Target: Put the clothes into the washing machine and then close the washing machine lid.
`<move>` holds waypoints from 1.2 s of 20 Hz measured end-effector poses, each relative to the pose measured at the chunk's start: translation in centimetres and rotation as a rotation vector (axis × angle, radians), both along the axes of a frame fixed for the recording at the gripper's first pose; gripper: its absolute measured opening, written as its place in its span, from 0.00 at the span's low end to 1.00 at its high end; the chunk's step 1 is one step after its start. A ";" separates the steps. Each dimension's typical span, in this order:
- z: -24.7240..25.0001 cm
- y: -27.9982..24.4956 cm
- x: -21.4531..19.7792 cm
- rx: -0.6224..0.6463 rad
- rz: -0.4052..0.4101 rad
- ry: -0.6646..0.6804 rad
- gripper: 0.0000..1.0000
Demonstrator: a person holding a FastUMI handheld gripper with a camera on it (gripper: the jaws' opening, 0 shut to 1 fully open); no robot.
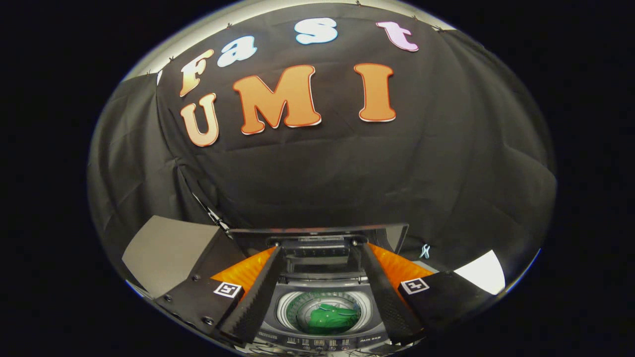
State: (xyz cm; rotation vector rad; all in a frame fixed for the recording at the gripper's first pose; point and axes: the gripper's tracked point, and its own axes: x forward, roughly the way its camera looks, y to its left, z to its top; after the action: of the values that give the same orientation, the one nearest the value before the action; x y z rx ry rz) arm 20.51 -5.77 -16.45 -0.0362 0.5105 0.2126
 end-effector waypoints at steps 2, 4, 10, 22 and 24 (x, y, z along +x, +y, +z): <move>0.6 0.4 1.1 -0.012 0.014 -0.020 1.00; 1.1 0.8 2.5 -0.025 0.022 -0.039 1.00; 0.2 1.9 6.5 -0.048 0.044 -0.058 1.00; -6.6 2.7 12.3 -0.091 0.055 0.032 1.00; -7.9 2.7 12.2 -0.088 0.059 0.059 1.00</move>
State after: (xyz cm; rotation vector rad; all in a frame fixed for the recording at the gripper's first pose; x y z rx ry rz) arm 32.75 -3.06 -24.37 -0.1307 0.5774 0.2492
